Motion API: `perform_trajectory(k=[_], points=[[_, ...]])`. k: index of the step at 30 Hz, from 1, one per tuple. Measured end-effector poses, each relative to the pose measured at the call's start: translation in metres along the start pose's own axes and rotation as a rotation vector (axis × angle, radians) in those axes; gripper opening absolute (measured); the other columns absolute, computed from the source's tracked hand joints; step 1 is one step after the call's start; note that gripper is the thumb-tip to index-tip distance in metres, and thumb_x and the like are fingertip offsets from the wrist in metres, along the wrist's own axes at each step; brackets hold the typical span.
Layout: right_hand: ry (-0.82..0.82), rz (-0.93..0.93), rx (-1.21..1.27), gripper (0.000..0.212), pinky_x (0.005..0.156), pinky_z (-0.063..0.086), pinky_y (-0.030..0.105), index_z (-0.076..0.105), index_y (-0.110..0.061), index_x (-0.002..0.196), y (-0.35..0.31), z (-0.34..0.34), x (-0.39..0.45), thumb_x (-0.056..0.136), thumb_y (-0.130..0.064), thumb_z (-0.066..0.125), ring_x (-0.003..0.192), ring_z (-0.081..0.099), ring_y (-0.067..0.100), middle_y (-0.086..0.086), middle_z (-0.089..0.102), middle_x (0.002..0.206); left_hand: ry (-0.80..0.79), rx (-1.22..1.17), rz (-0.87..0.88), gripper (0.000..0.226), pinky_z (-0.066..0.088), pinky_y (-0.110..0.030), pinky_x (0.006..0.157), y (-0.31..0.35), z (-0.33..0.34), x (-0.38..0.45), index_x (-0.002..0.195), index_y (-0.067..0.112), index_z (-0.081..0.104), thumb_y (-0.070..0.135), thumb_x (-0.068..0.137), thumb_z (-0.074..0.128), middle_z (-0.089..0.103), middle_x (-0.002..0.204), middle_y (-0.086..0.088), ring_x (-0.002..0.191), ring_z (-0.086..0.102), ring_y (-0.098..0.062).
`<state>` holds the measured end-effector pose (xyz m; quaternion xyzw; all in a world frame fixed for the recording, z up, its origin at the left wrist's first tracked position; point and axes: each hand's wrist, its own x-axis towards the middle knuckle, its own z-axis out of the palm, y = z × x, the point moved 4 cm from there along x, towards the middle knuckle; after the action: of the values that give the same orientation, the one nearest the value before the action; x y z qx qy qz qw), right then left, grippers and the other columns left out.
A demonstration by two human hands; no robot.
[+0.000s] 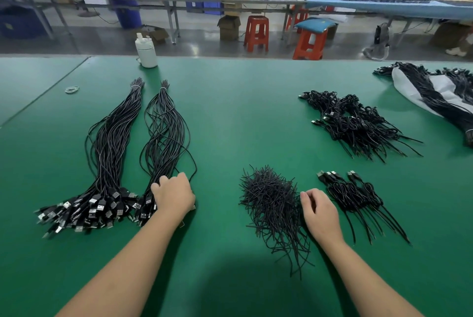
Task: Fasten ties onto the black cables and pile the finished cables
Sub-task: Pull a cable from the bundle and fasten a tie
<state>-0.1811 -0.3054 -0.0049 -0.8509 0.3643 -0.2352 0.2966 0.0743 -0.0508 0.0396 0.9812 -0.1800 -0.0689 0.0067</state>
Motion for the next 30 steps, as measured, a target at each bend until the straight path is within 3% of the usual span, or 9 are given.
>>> perform_trajectory(k=[4, 7, 9, 15, 17, 21, 24, 27, 30], points=[[-0.001, 0.004, 0.01, 0.024, 0.06, 0.041, 0.025, 0.053, -0.027, 0.079, 0.0, 0.0, 0.0, 0.1, -0.036, 0.049, 0.071, 0.056, 0.009, -0.007, 0.058, 0.077, 0.107, -0.057, 0.086, 0.014, 0.041, -0.038, 0.081, 0.003, -0.012, -0.005, 0.102, 0.015, 0.048, 0.021, 0.09, 0.054, 0.059, 0.106, -0.005, 0.101, 0.056, -0.028], [-0.001, 0.005, 0.021, 0.023, 0.06, 0.039, 0.024, 0.053, -0.028, 0.08, 0.0, -0.001, -0.001, 0.1, -0.036, 0.049, 0.072, 0.056, 0.008, -0.007, 0.058, 0.077, 0.082, -0.122, 0.138, 0.014, 0.041, -0.035, 0.067, 0.008, -0.018, -0.013, 0.098, 0.012, 0.045, 0.021, 0.093, 0.055, 0.053, 0.108, -0.009, 0.085, 0.057, -0.029], [-0.002, 0.011, 0.033, 0.022, 0.06, 0.039, 0.023, 0.054, -0.027, 0.08, -0.001, -0.001, -0.001, 0.1, -0.036, 0.049, 0.072, 0.056, 0.008, -0.007, 0.058, 0.078, 0.065, -0.058, 0.193, 0.011, 0.043, -0.035, 0.067, 0.014, -0.025, -0.021, 0.098, 0.012, 0.046, 0.019, 0.094, 0.054, 0.054, 0.107, -0.009, 0.081, 0.055, -0.027], [-0.012, 0.034, 0.081, 0.021, 0.061, 0.039, 0.025, 0.055, -0.025, 0.082, -0.005, -0.005, -0.002, 0.101, -0.033, 0.051, 0.073, 0.056, 0.011, -0.005, 0.059, 0.079, -0.314, 0.088, 0.58, 0.046, 0.051, -0.036, 0.094, 0.04, -0.024, -0.063, 0.129, 0.026, 0.06, 0.006, 0.088, 0.051, 0.064, 0.122, -0.004, 0.108, 0.062, -0.025], [-0.014, 0.051, 0.124, 0.021, 0.061, 0.04, 0.026, 0.056, -0.024, 0.083, -0.005, -0.006, -0.003, 0.101, -0.033, 0.051, 0.072, 0.056, 0.013, -0.003, 0.06, 0.078, -0.38, 0.009, 0.667, 0.035, 0.049, -0.028, 0.086, 0.045, -0.031, -0.072, 0.122, 0.029, 0.066, 0.018, 0.089, 0.067, 0.067, 0.107, 0.001, 0.097, 0.063, -0.019], [-0.063, 0.184, 0.314, 0.026, 0.059, 0.039, 0.028, 0.063, -0.018, 0.087, -0.002, -0.015, 0.005, 0.102, -0.035, 0.049, 0.066, 0.051, 0.016, 0.003, 0.059, 0.073, -0.793, -0.427, 0.765, 0.026, 0.036, -0.013, 0.054, 0.053, -0.035, -0.094, 0.115, 0.028, 0.069, 0.028, 0.089, 0.073, 0.067, 0.066, 0.011, 0.055, 0.058, -0.002], [-0.055, 0.284, 0.359, 0.022, 0.057, 0.037, 0.026, 0.066, -0.022, 0.091, -0.005, -0.028, 0.012, 0.102, -0.031, 0.049, 0.064, 0.05, 0.014, 0.0, 0.063, 0.075, -0.732, -0.549, 0.759, 0.028, 0.035, -0.014, 0.051, 0.061, -0.03, -0.098, 0.117, 0.03, 0.067, 0.029, 0.09, 0.072, 0.064, 0.063, 0.008, 0.051, 0.053, -0.001], [-0.123, 0.217, 0.293, 0.016, 0.052, 0.043, 0.019, 0.068, -0.025, 0.103, -0.032, -0.032, 0.009, 0.101, -0.023, 0.053, 0.056, 0.05, 0.006, -0.004, 0.069, 0.082, -0.611, -0.749, 0.698, 0.025, 0.041, -0.024, 0.059, 0.065, -0.038, -0.092, 0.114, 0.037, 0.067, 0.035, 0.089, 0.072, 0.071, 0.074, 0.003, 0.063, 0.058, -0.01], [-0.314, 0.094, 0.483, 0.021, 0.085, 0.053, 0.021, 0.07, -0.027, 0.108, -0.08, -0.017, -0.004, 0.101, -0.018, 0.052, 0.091, 0.067, 0.003, -0.01, 0.073, 0.103, -0.491, -1.035, 0.665, 0.024, 0.044, -0.034, 0.074, 0.072, -0.054, -0.083, 0.111, 0.037, 0.069, 0.035, 0.087, 0.074, 0.072, 0.083, -0.011, 0.072, 0.057, -0.018]])
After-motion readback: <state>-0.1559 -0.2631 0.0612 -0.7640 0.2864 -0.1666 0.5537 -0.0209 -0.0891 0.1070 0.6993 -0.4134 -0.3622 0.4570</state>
